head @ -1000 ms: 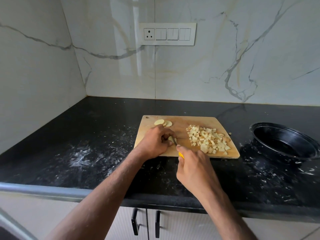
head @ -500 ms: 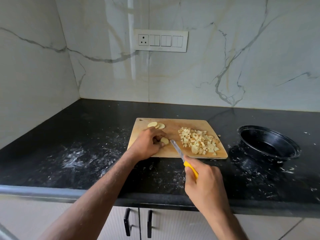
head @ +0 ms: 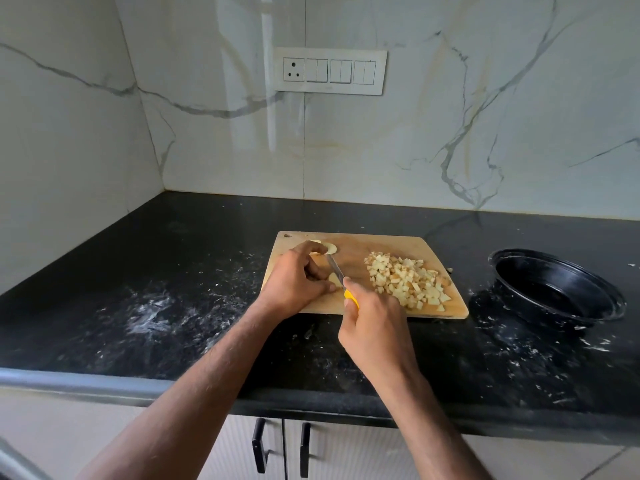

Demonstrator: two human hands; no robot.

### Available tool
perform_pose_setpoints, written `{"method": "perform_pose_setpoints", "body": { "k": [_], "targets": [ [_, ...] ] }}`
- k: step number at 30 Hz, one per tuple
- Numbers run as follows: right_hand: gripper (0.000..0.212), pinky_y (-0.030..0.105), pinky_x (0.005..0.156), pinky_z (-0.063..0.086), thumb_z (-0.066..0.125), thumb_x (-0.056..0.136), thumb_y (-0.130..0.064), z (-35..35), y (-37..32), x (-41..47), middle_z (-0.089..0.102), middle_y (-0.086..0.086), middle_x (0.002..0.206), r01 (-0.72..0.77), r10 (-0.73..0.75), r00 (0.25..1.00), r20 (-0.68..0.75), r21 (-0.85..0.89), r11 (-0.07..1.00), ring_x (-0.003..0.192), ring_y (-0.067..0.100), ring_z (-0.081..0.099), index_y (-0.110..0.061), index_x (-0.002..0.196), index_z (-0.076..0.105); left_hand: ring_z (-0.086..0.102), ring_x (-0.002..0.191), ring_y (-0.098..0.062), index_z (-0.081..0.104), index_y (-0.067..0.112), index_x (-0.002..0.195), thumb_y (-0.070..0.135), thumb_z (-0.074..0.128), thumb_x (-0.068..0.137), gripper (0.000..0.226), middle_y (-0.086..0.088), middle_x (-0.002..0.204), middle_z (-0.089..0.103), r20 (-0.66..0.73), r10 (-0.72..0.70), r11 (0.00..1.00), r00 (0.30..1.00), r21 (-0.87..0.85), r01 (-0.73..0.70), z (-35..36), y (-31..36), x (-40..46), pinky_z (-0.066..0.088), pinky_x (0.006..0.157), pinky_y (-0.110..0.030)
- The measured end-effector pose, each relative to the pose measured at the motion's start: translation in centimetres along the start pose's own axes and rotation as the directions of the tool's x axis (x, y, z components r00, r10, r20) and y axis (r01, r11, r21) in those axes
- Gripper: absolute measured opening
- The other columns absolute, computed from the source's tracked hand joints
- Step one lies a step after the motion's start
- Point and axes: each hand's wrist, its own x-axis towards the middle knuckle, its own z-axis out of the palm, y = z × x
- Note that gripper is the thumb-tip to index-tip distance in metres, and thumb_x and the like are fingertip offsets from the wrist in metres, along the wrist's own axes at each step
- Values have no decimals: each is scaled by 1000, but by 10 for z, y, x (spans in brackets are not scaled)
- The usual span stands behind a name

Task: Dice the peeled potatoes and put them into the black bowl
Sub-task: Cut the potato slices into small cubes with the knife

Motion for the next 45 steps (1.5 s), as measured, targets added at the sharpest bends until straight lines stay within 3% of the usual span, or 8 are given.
{"method": "perform_pose_setpoints", "body": {
  "k": [6,11,19,24,30,35,40,45],
  "targets": [
    [42,29,83,52,53,100,-19,-1,0,2,76,3,100,0,0,1000,4,-23,1000,87,19,64,-22,142,56,66,71,-14,64,23,116,8,90,68,57,-4,78,73,12,12,1000,1000,-15,-11,0,-1,1,53,67,-17],
    [43,13,67,39,50,103,-23,-3,-1,2,72,2,104,-28,31,997,64,-39,999,72,8,41,-25,146,50,63,67,-7,66,26,119,5,88,70,57,-5,78,71,33,46,999,998,-8,-45,0,-5,2,50,67,-16],
    [43,22,77,45,50,101,-23,-1,7,2,67,6,110,-60,67,992,111,-65,996,86,10,42,-28,143,53,51,63,1,80,21,98,4,83,76,28,11,73,60,82,55,993,995,104,-64,3,1,4,41,61,-9],
    [44,17,66,39,50,102,-25,-8,8,-11,66,4,111,-46,53,988,144,-53,998,87,10,42,-30,146,49,49,63,-2,76,36,88,8,83,77,31,9,73,61,90,73,989,993,126,-84,3,-2,6,40,61,-12],
    [41,34,90,53,55,99,-25,-20,15,-33,69,0,112,-37,39,991,130,-17,999,103,19,60,-29,139,56,58,75,-6,79,26,99,12,84,79,26,3,84,67,89,73,987,993,134,-84,2,-3,4,45,66,-11],
    [39,36,89,54,58,96,-22,-31,24,-42,73,-4,109,-22,25,995,101,-26,999,99,19,62,-29,135,62,56,74,-6,79,23,102,12,85,79,27,7,81,64,72,44,992,996,118,-52,3,0,2,43,64,-10],
    [34,16,82,54,65,93,-15,-35,29,-45,75,-10,107,-55,58,998,-28,91,994,95,10,69,-23,126,70,57,73,-3,77,17,109,10,85,77,34,5,85,68,43,28,994,999,108,-32,1,3,-1,43,63,-6],
    [35,35,80,60,60,96,-15,-18,11,-22,76,-3,104,-22,32,995,-99,98,995,87,15,69,-20,129,67,64,71,4,74,13,116,9,90,72,47,7,81,71,1,-22,998,1000,63,22,-3,4,-4,47,68,-5]
  ]
}}
